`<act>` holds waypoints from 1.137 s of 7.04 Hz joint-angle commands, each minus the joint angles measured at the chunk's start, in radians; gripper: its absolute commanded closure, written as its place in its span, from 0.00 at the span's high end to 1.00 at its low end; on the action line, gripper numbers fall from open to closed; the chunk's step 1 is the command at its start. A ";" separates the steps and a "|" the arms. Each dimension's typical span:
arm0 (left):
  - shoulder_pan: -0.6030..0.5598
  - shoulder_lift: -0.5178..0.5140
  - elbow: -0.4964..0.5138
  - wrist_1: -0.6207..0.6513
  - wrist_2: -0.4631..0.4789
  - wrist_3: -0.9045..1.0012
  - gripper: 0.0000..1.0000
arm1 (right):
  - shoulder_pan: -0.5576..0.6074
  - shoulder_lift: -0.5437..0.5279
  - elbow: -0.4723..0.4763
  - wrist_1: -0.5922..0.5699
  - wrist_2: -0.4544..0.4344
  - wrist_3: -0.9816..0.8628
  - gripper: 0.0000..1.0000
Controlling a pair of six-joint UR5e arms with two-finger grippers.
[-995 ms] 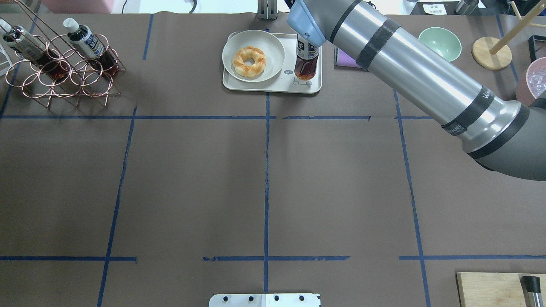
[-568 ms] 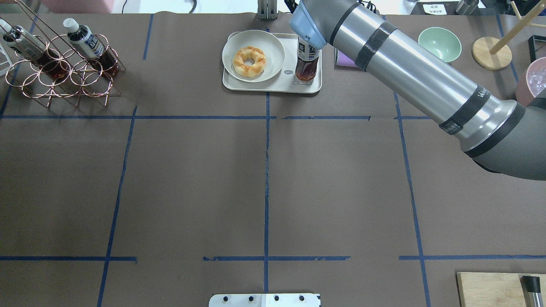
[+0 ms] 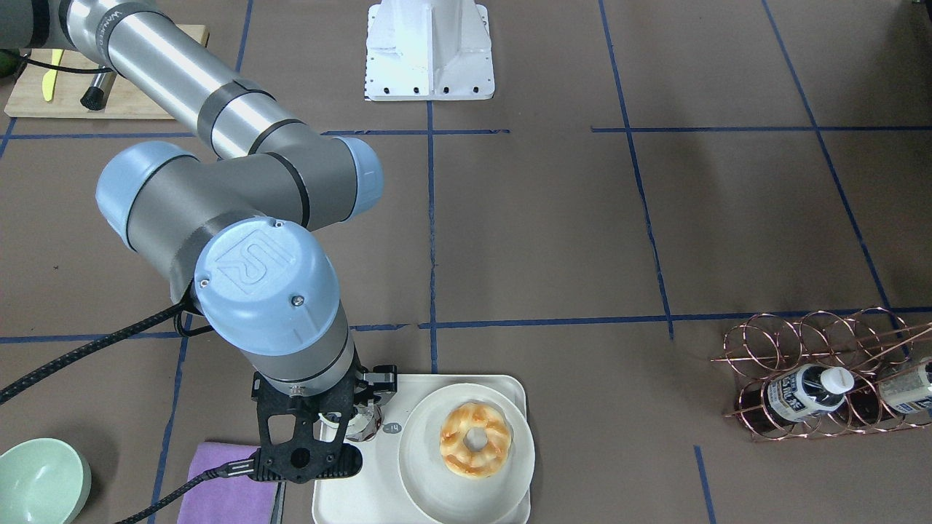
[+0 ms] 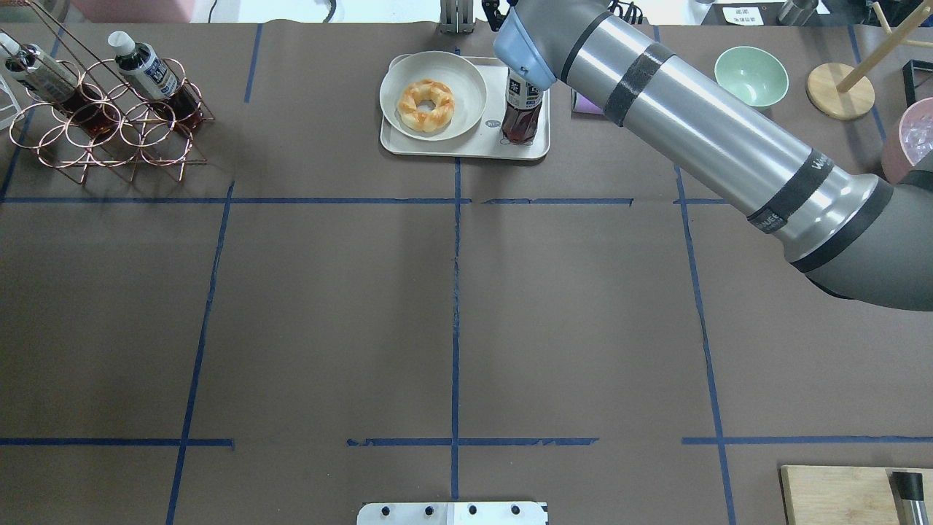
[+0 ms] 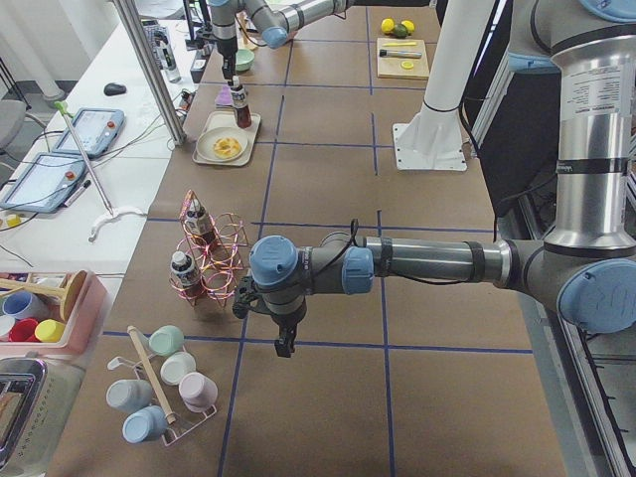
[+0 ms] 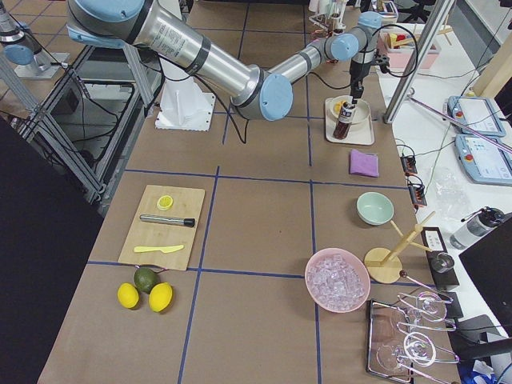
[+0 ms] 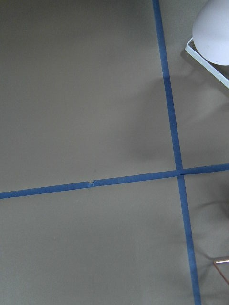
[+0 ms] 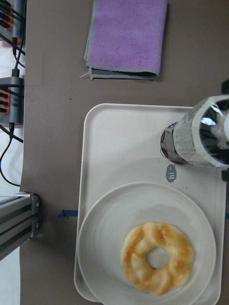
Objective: Place tea on tray
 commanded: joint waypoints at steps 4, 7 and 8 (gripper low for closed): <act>0.000 0.000 0.004 0.002 0.003 0.002 1.00 | 0.057 -0.014 0.164 -0.141 0.091 -0.005 0.99; 0.001 0.027 0.000 0.007 0.004 0.006 1.00 | 0.166 -0.271 0.424 -0.216 0.188 -0.201 0.99; 0.002 0.017 0.001 0.021 0.004 0.005 1.00 | 0.210 -0.398 0.568 -0.299 0.190 -0.363 0.99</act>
